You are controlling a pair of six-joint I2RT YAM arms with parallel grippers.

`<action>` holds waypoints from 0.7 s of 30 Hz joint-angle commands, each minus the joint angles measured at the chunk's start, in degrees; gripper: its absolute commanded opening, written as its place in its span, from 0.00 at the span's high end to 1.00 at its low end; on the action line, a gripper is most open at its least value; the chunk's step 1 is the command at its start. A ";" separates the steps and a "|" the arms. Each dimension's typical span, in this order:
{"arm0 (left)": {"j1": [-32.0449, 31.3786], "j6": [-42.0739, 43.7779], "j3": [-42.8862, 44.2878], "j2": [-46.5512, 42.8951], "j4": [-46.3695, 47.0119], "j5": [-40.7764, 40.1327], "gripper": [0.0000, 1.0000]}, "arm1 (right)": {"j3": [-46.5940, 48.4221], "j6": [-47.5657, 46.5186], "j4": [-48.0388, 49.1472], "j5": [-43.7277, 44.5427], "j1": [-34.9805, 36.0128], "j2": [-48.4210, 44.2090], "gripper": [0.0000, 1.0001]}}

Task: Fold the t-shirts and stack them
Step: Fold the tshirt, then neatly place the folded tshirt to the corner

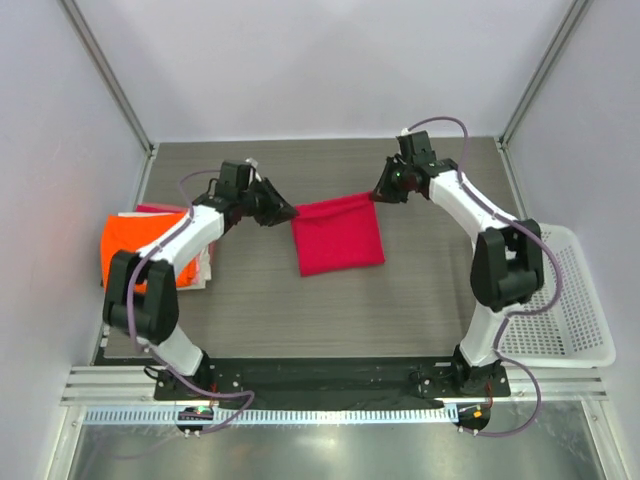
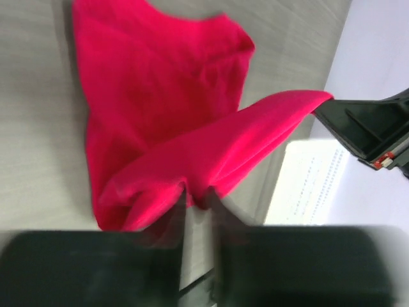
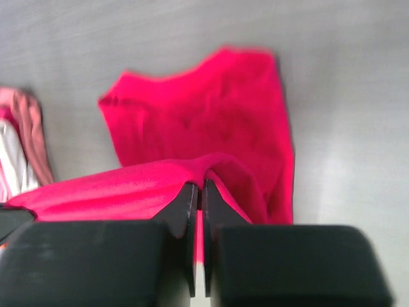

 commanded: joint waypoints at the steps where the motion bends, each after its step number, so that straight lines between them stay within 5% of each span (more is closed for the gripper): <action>1: 2.48 2.62 7.85 7.43 -0.25 2.01 0.69 | 9.08 -1.25 2.99 3.53 -2.12 7.39 0.89; 3: 3.01 3.06 10.07 12.62 0.72 0.97 0.32 | 12.96 -0.73 2.12 4.31 -2.30 10.93 0.54; 4: 3.19 3.15 11.13 13.94 1.07 0.53 0.25 | 14.45 -0.64 1.77 5.28 -2.30 12.51 0.41; 5: 3.10 3.41 12.53 14.91 1.51 0.44 0.15 | 16.12 -0.55 1.15 6.16 -2.30 13.83 0.15; 7: 3.02 3.85 13.16 16.15 1.60 0.70 0.09 | 15.18 -1.68 1.32 6.95 -2.30 13.15 0.01; 14: 0.91 12.63 6.40 7.29 -4.45 -9.91 0.06 | -0.45 -3.10 8.51 3.89 -2.21 3.13 0.13; 18: -0.15 17.73 3.41 2.62 -11.57 -26.82 0.14 | -12.30 -1.78 13.71 0.98 -2.30 -1.61 0.28; 21: -1.20 20.46 2.52 1.12 -15.62 -39.67 0.20 | -17.07 -0.55 18.10 1.59 -2.21 -3.29 0.29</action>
